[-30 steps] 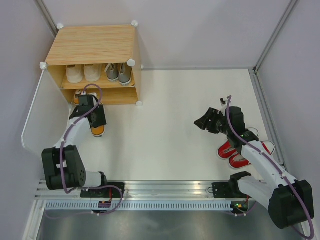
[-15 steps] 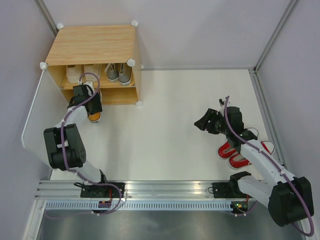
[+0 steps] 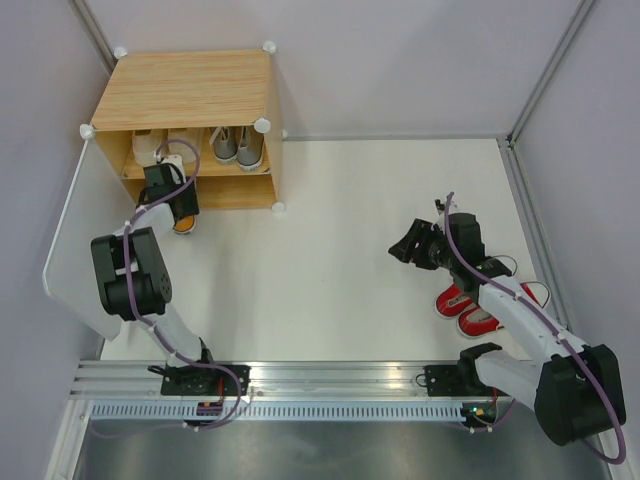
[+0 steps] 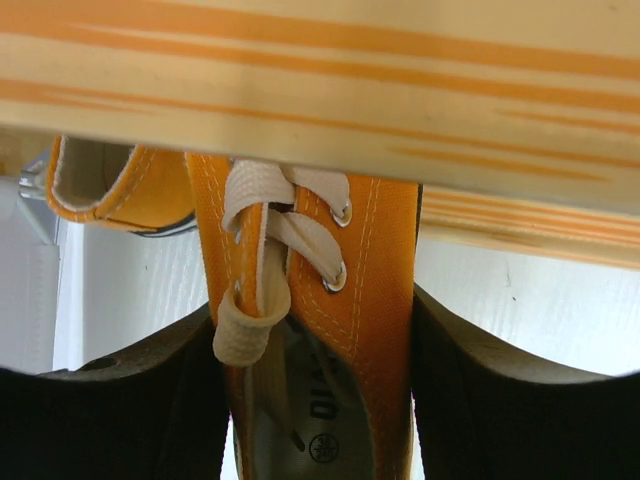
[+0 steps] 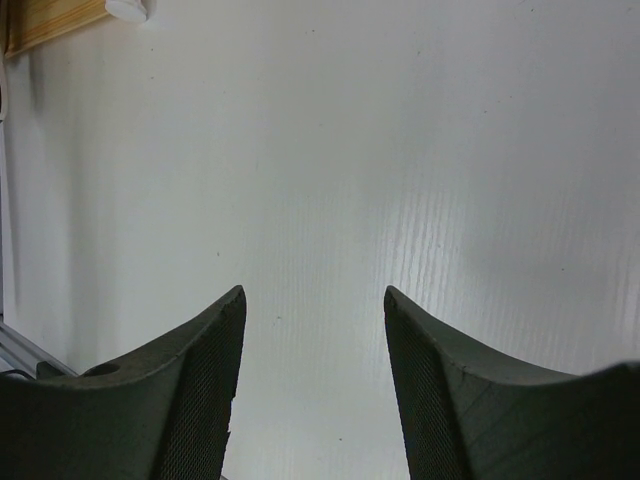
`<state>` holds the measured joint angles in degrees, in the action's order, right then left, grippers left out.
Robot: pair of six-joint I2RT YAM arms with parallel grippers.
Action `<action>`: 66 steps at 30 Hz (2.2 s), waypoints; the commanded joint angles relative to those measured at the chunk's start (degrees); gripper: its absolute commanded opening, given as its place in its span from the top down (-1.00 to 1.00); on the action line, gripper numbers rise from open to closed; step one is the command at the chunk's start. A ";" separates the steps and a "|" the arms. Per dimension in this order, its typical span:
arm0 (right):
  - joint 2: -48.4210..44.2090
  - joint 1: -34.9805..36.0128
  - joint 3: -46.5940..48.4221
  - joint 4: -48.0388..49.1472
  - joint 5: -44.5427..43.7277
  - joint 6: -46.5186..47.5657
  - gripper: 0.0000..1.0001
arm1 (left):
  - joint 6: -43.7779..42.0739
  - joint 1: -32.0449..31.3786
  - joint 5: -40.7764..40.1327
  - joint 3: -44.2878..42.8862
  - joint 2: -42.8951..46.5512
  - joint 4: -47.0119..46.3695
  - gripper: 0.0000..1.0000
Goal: Place and organize the shoes in the shoe cabinet
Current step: Place the shoe in the shoe cabinet.
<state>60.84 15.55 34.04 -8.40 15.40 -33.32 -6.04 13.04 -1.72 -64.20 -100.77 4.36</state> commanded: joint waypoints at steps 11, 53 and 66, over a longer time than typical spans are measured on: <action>0.60 0.09 1.91 1.64 0.16 1.77 -0.25 | -1.52 1.11 0.75 -4.00 -3.99 -10.95 -0.47; -2.39 3.35 1.29 1.28 -1.95 2.65 -0.27 | -2.92 -5.74 -14.54 -0.04 -2.59 -2.69 -0.77; -2.04 3.35 1.29 1.37 -2.48 2.82 -0.26 | -4.15 -5.92 -15.78 0.75 -4.09 -4.10 -0.11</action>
<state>58.83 18.61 34.06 -8.19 13.65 -31.46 -8.43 7.29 -16.97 -62.72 -104.12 0.58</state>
